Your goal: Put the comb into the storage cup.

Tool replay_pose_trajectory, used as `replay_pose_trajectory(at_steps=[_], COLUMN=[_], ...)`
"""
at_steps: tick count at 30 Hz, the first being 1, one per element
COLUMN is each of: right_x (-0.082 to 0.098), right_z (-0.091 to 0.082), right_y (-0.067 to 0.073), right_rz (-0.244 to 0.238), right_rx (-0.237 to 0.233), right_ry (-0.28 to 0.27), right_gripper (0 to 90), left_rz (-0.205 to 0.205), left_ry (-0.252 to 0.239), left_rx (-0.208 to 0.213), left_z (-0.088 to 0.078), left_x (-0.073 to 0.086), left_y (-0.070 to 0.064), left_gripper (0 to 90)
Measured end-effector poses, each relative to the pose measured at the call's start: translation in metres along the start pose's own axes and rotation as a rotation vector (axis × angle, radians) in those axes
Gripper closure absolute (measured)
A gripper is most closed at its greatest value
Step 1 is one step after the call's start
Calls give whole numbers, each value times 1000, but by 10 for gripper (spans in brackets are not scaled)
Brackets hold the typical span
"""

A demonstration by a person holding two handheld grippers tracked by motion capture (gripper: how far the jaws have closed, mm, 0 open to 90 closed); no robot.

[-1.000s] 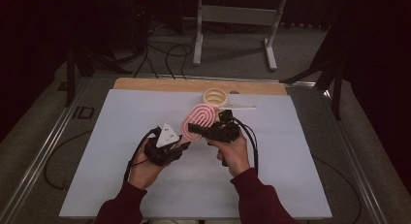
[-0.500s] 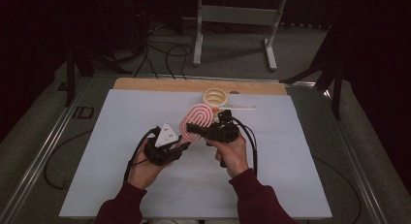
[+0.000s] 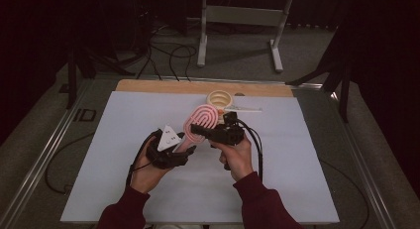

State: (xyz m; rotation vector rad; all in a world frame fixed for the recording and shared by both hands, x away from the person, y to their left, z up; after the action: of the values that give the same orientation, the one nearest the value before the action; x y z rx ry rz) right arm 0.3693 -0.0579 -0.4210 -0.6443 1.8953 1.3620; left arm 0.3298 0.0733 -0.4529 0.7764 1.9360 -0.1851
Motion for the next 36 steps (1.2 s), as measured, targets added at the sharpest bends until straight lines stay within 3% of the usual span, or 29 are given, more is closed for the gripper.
replay_pose_trajectory(at_steps=[4, 6, 11, 17, 24, 29, 31, 36], right_x=[-1, -1, -3, -5, -8, -10, -11, -13], right_z=[1, 1, -1, -6, -12, -15, -16, -18], right_y=[2, 3, 2, 0, -5, -5, -5, -5], right_rz=[-8, -15, -21, -24, -28, -35, -35, -37], right_rx=[0, -1, 7, 20, 42, 51, 51, 57], right_ry=[-1, 0, -6, -8, -13, -19, -21, -22], right_gripper=[642, 641, 641, 641, 641, 641, 641, 641], left_rz=[-34, -50, -74, -89, -108, -128, -168, -206], left_ry=[-43, -43, -56, -86, -126, -133, -133, -106], left_rx=[-6, -4, -3, -13, -61, -91, -89, -114], left_z=[-5, -6, -11, -17, -32, -40, -44, -48], left_x=[-4, -5, -6, -8, -3, 14, 30, 58], left_y=[3, 5, 12, 19, 33, 45, 54, 67], left_gripper=[224, 139, 8, 0, 0, 0, 0, 0])
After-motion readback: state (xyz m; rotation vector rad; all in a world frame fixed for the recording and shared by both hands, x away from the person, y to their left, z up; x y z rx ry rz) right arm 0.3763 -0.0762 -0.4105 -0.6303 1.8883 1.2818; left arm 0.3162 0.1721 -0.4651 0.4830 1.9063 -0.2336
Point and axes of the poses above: each handheld gripper's, and its own axes: z roughly forward along the jaws, x roughly out of its underside, y roughly to its left, the point moved 6 cm from there along z, roughly forward along the jaws, and after that the axes turned 11 degrees about -x, right-handed, at the moved point
